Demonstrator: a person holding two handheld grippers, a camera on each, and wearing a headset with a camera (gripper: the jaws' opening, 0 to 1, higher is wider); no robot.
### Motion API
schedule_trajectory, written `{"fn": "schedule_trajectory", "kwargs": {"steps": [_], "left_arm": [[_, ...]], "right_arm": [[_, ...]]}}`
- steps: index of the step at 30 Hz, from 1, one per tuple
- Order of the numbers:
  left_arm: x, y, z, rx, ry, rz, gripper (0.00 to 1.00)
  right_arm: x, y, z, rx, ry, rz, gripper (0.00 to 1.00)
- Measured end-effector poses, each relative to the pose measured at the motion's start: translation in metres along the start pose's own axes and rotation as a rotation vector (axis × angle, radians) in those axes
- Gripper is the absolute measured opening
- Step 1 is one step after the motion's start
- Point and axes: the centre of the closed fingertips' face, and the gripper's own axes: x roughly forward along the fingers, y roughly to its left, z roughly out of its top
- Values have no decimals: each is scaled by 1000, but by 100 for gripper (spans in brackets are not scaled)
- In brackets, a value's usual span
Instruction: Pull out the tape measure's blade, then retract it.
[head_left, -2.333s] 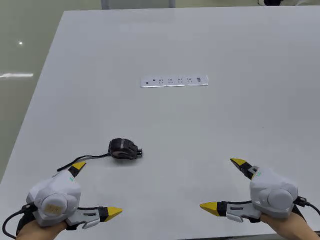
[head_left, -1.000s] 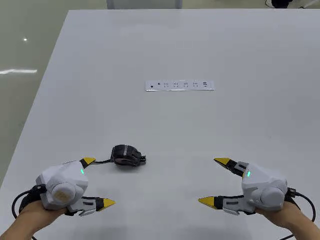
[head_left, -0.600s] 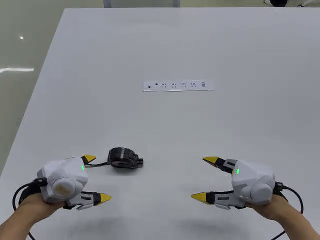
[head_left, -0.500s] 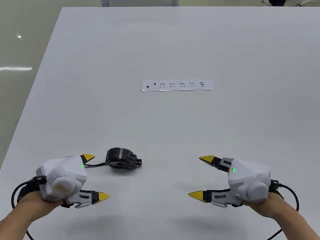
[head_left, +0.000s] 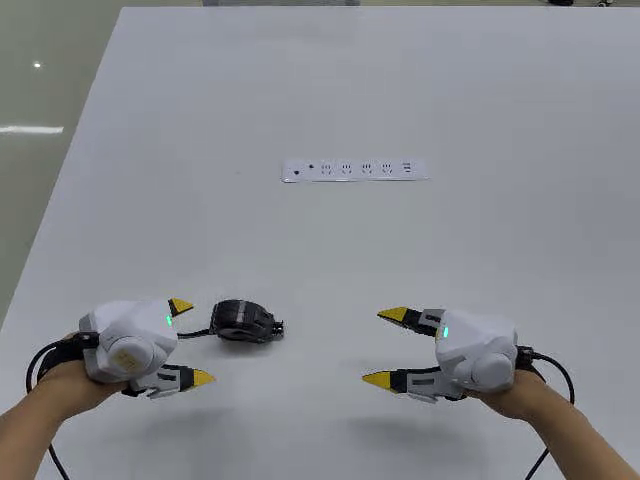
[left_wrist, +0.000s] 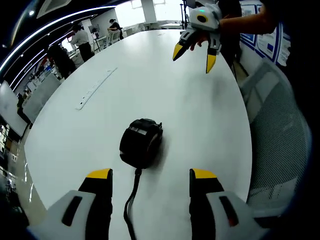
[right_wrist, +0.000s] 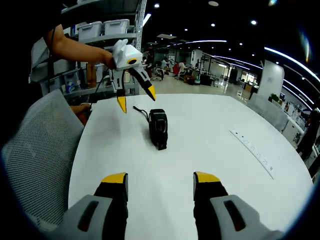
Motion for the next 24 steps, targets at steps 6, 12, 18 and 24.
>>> {"fn": "schedule_trajectory", "kwargs": {"steps": [6, 12, 18, 24], "left_arm": [[6, 6, -1, 31, 18, -16, 56], [12, 10, -1, 48, 38, -38, 54], [19, 12, -2, 73, 47, -61, 52], [25, 16, -2, 94, 53, -78, 49]], "right_arm": [[17, 2, 5, -7, -32, 55, 51], [32, 2, 8, -21, -34, 92, 50], [45, 1, 6, -39, -25, 119, 48], [57, 2, 3, -53, -20, 151, 44]]}}
